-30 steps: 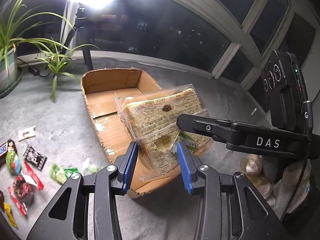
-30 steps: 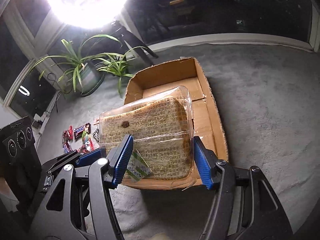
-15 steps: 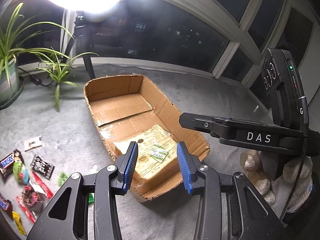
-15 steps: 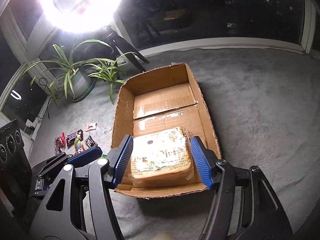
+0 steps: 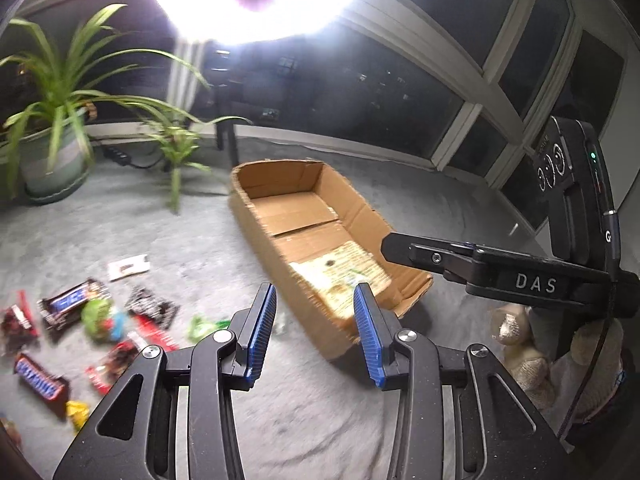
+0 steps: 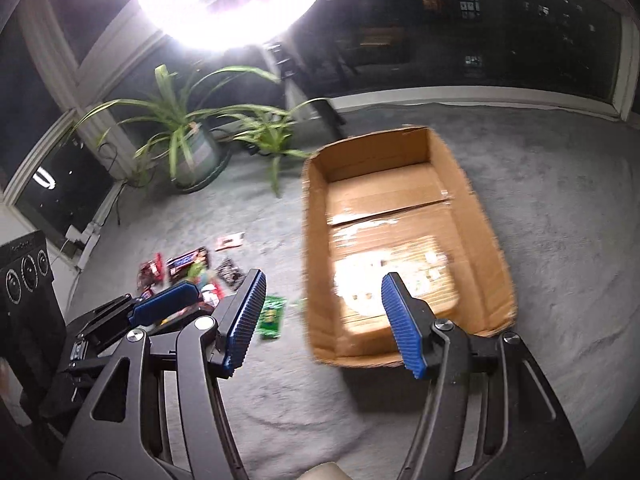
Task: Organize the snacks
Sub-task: 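Grasp the round chocolate egg with the left tool while the right tool grasps the yellow candy, then carry the egg with the left tool into the box while the right tool drops the yellow candy there, then return both tools to the snacks and open them over the next items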
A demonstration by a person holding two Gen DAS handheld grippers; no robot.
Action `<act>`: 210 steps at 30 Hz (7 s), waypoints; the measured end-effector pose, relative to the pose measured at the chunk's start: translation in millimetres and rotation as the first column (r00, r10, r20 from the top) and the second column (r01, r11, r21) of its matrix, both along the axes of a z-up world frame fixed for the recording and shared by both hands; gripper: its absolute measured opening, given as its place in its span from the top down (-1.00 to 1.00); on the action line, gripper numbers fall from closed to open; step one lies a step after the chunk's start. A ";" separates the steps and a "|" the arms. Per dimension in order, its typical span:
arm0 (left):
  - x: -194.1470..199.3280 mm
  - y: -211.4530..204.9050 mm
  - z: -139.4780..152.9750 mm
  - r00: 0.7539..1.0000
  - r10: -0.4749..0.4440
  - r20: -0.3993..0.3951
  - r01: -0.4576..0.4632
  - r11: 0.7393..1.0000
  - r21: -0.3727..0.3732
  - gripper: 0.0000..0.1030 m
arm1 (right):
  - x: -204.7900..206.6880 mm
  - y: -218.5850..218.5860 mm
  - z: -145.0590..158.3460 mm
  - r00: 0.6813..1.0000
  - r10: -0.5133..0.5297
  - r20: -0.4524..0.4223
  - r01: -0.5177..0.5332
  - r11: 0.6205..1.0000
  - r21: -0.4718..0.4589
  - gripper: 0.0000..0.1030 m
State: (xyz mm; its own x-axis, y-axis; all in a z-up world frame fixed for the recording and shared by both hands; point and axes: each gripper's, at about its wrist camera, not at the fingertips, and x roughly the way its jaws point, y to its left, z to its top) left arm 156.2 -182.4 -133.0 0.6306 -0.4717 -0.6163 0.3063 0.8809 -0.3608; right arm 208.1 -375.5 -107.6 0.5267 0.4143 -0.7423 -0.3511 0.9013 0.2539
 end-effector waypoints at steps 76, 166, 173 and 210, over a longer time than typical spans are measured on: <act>-88.8 276.1 -107.0 0.904 0.380 -0.193 -0.340 0.916 0.212 0.39 | -75.2 282.0 -129.5 0.940 0.279 -0.199 -0.321 0.919 -0.227 0.78; 3.1 -40.0 0.1 0.999 0.041 0.013 -0.042 0.997 0.062 0.28 | 11.4 -54.5 -4.9 0.998 -0.055 0.020 0.056 0.997 -0.053 0.24; -28.4 29.5 -0.2 0.996 0.094 -0.003 -0.093 0.994 0.063 0.28 | -19.5 -8.6 -2.6 1.000 -0.008 -0.002 0.008 1.000 -0.007 0.21; -53.2 225.2 -85.0 0.910 0.346 -0.230 -0.356 0.934 -0.002 0.28 | 28.1 202.0 -129.9 0.927 -0.112 -0.358 0.078 0.991 -0.108 -0.26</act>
State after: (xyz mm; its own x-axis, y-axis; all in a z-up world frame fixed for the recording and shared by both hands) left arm 103.0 42.8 -218.0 0.6096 -0.2744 -0.7437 -0.1123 0.8988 -0.4236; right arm 236.2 -173.4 -237.5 0.2485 0.2978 -0.9217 -0.1619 0.9509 0.2636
